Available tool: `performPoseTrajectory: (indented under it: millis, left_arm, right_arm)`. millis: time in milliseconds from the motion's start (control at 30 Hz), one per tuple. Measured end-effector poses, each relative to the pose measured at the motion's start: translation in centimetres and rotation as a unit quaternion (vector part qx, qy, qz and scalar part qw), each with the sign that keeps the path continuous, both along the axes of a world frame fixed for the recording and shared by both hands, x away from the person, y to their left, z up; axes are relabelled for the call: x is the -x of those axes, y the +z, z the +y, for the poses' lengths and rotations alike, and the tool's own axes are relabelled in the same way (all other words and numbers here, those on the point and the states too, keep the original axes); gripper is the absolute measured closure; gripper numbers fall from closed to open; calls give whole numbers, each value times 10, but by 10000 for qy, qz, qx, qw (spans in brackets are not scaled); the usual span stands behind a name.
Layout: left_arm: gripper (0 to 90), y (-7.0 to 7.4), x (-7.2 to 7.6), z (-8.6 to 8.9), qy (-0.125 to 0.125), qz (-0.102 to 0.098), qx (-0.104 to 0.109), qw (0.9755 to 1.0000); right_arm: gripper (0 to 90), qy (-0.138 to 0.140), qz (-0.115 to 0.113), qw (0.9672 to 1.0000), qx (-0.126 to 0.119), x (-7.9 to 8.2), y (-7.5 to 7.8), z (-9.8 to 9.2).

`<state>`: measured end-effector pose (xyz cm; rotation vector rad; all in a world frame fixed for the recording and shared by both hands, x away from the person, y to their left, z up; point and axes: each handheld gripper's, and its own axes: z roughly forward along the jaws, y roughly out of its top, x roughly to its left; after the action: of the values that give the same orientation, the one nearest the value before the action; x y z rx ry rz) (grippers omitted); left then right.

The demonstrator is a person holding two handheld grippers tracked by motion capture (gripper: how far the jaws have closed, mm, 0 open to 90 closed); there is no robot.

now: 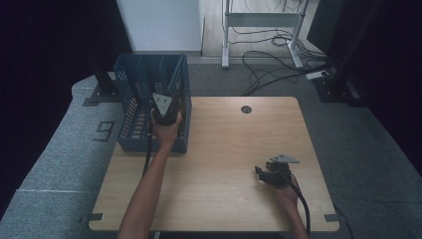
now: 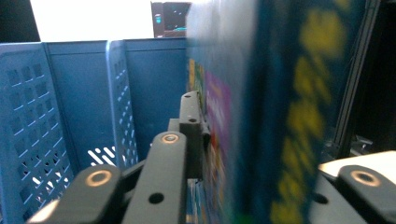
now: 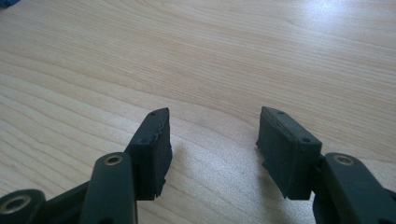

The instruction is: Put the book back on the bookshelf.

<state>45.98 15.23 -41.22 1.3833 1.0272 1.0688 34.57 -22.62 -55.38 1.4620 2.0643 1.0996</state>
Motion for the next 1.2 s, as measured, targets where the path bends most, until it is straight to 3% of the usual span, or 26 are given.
performPoseTrajectory:
  millis: [167,367,700,1200]
  left_arm:
    - [635,1,12,-7,-104,22,-168,9998]
    - [548,3,16,-5,-209,152,-113,9996]
    - [456,2,16,1,-303,331,-139,9989]
    - [396,-3,19,12,-408,545,-113,9976]
  right_arm:
    - [431,-5,-24,10000,91,1,0,2]
    - [431,6,-18,10000,94,1,0,2]
    - [431,7,-18,10000,97,1,0,2]
    - [432,-1,-26,10000,96,1,0,2]
